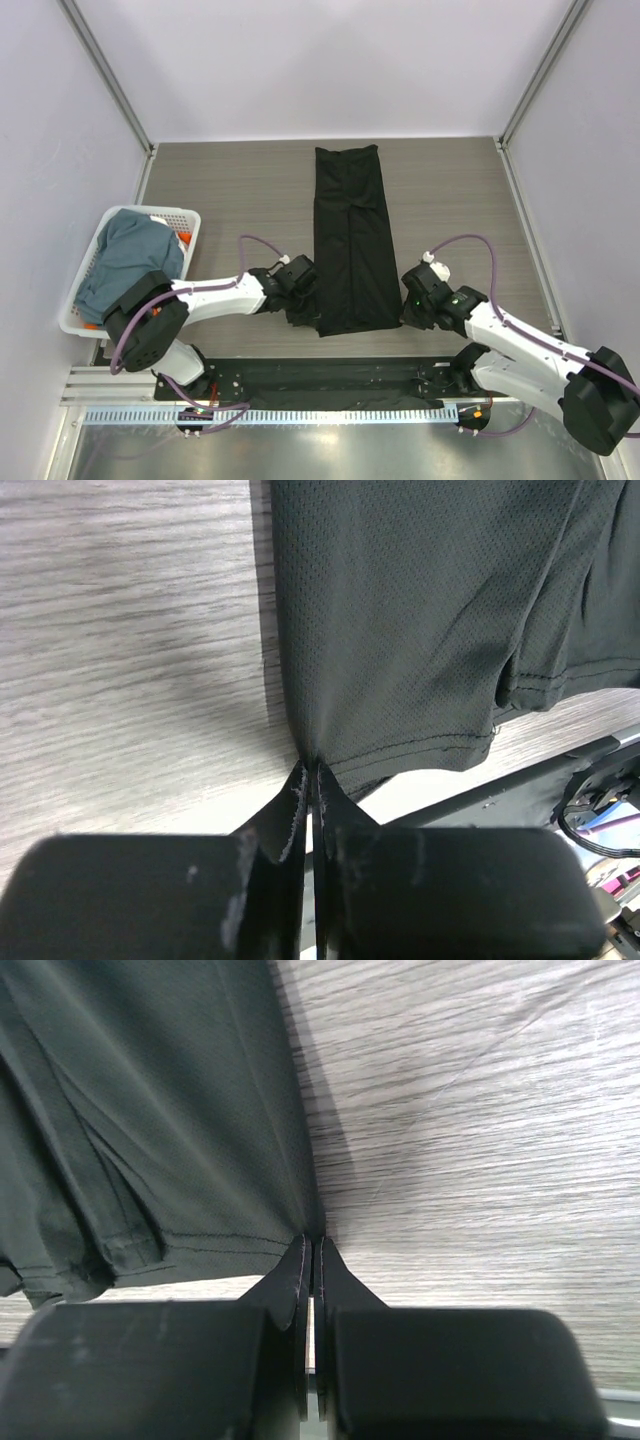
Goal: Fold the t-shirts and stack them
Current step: Fold the tshirt
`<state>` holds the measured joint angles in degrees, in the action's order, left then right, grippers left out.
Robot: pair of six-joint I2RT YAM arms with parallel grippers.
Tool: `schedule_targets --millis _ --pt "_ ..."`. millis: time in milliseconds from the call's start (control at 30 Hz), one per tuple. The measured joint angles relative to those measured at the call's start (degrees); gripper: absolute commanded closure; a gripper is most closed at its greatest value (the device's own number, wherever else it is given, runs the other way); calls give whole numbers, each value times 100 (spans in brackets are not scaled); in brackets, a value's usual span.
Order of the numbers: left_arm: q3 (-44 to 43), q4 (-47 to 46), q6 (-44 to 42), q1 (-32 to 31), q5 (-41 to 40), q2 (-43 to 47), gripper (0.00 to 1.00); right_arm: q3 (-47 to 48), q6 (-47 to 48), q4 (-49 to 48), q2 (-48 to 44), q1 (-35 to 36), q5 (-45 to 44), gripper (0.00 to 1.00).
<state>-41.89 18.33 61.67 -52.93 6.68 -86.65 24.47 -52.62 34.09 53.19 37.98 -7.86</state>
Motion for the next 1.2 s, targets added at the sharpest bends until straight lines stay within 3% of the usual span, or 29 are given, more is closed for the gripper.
schedule_targets --millis 267,600,1200 --pt "-761 358 -81 127 0 -157 100 861 337 111 492 55 -293 99" --pt "-1853 887 -551 1091 122 -691 100 2439 1360 63 2033 -140 -625 99" --pt "-5525 1532 -1528 2634 490 -3314 100 5904 2776 -151 5298 -1268 -623 99"
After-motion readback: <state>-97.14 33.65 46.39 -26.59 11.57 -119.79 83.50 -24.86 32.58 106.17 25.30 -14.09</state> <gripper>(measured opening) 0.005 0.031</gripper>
